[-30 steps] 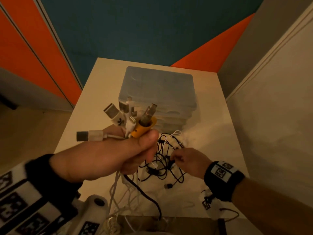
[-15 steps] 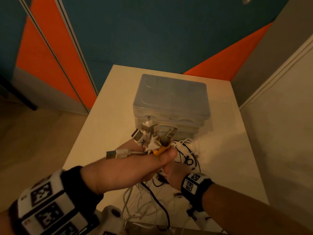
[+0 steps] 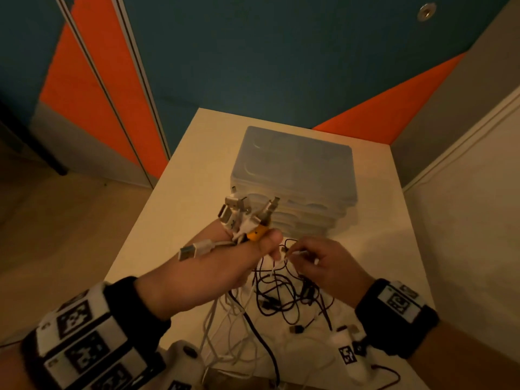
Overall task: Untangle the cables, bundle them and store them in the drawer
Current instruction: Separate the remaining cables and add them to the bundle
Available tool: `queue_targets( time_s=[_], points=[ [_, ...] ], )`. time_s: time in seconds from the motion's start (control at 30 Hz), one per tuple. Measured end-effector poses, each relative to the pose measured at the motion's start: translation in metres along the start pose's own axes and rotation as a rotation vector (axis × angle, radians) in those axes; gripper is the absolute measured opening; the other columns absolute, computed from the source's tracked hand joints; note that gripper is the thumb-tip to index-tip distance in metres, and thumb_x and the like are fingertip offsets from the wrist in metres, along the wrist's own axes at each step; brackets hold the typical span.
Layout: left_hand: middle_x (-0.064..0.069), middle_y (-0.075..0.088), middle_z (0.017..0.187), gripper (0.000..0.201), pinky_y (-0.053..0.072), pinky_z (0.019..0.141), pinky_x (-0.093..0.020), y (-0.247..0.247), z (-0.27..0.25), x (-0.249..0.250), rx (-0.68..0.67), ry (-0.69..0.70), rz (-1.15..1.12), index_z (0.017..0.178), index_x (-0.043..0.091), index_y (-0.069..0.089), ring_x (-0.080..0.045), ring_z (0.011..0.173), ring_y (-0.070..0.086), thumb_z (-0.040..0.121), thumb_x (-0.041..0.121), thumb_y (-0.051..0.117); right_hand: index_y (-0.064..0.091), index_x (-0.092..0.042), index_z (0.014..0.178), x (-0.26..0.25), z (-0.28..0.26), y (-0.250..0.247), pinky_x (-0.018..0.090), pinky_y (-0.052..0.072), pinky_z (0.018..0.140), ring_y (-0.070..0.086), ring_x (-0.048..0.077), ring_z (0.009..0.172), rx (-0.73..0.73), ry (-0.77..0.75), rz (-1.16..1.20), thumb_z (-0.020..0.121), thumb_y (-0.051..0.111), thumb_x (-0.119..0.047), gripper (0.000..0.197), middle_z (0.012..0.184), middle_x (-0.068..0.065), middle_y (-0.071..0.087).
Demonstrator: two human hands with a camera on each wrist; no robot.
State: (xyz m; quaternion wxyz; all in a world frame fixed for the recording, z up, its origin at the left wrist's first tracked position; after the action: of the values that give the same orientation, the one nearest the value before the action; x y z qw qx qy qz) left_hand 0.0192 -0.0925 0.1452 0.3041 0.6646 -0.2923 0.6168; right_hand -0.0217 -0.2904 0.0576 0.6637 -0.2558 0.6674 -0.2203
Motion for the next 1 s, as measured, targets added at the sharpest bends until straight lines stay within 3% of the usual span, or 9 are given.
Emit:
queue_targets(
  time_s=[0.2,0.4,0.53,0.6,0.7,0.77,0.83,0.9,1.0],
  points=[
    [-0.012,0.037,0.061,0.024,0.031,0.049,-0.040,0.005,0.026,-0.013,0.271,-0.095,0.086,0.094,0.037,0.073,-0.023,0.050,0.034,0.071,0.044,0.072,0.066,-0.035,0.076,-0.046,0.006,-0.037,0.030,0.046,0.063,0.057,0.014,0.062,0.152,-0.100,0.328,0.080,0.062,-0.048,0.014,0.067,0.000,0.062],
    [-0.007,0.034,0.057,0.043,0.030,0.049,-0.031,0.023,0.043,-0.013,0.201,0.043,0.208,0.089,-0.008,0.058,-0.018,0.050,0.032,0.082,0.030,0.075,0.072,-0.041,0.086,-0.083,0.009,-0.049,0.032,0.052,0.077,0.064,0.016,0.085,0.212,-0.264,0.354,0.084,0.064,-0.039,0.009,0.085,-0.010,0.066],
    [0.000,0.064,0.072,0.013,0.049,0.067,-0.025,0.034,0.045,0.004,0.173,0.147,0.203,0.089,0.009,0.068,-0.005,0.067,0.057,0.097,0.011,0.058,0.074,-0.037,0.085,-0.081,0.011,-0.047,0.028,0.049,0.077,0.059,0.012,0.083,0.282,-0.246,0.363,0.081,0.067,-0.040,0.008,0.086,-0.008,0.058],
    [0.013,0.059,0.065,0.022,0.047,0.065,-0.021,0.033,0.041,0.000,0.210,0.187,0.256,0.086,0.015,0.064,0.004,0.062,0.051,0.100,0.005,0.051,0.073,-0.043,0.090,-0.077,0.011,-0.044,0.031,0.051,0.078,0.059,0.011,0.087,0.300,-0.229,0.364,0.081,0.067,-0.048,0.012,0.091,-0.013,0.057],
    [0.031,0.064,0.072,0.022,0.044,0.070,-0.003,0.032,0.032,-0.009,0.191,0.146,0.276,0.094,0.022,0.053,0.020,0.075,0.056,0.098,0.001,0.051,0.066,-0.041,0.114,-0.063,0.009,-0.029,0.043,0.054,0.091,0.062,0.018,0.106,0.246,-0.161,0.453,0.084,0.061,-0.058,0.035,0.112,-0.011,0.060],
    [0.020,0.062,0.073,0.020,0.043,0.071,-0.003,0.032,0.035,-0.010,0.214,0.135,0.274,0.097,0.016,0.057,0.016,0.078,0.058,0.098,-0.002,0.050,0.055,-0.033,0.132,-0.049,0.007,-0.007,0.051,0.050,0.097,0.061,0.023,0.114,0.122,-0.111,0.533,0.088,0.061,-0.050,0.048,0.125,0.001,0.060],
    [0.019,0.062,0.076,0.019,0.043,0.074,-0.008,0.025,0.044,-0.022,0.266,0.122,0.254,0.085,0.017,0.060,0.009,0.077,0.059,0.100,0.009,0.051,0.043,-0.030,0.139,-0.036,0.004,0.014,0.057,0.048,0.095,0.062,0.031,0.110,0.021,-0.068,0.569,0.089,0.063,-0.041,0.055,0.123,0.011,0.060],
    [0.022,0.067,0.089,0.027,0.043,0.083,-0.016,0.020,0.048,-0.043,0.265,-0.020,0.230,0.094,0.029,0.064,0.007,0.088,0.060,0.096,0.053,0.052,0.035,-0.033,0.138,-0.026,0.003,0.024,0.059,0.049,0.083,0.064,0.036,0.094,-0.002,-0.051,0.425,0.092,0.058,-0.033,0.052,0.111,0.020,0.062],
    [0.015,0.062,0.071,0.048,0.045,0.074,-0.021,0.015,0.048,-0.040,0.321,-0.055,0.176,0.076,0.031,0.061,0.000,0.071,0.058,0.080,0.077,0.046,0.043,-0.035,0.117,-0.013,0.006,0.035,0.052,0.049,0.066,0.058,0.024,0.069,-0.051,-0.033,0.165,0.096,0.045,-0.035,0.020,0.086,0.007,0.062]
  ],
)
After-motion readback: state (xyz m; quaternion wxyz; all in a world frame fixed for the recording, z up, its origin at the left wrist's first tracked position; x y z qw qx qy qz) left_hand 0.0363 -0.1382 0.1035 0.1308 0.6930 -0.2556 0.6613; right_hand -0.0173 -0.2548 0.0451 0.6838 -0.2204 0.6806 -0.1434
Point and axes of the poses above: each hand's wrist, its own z-axis towards the middle knuckle, its own y-axis out of the palm, x = y × z, the point moved 6 cm from there along z, towards the middle knuckle
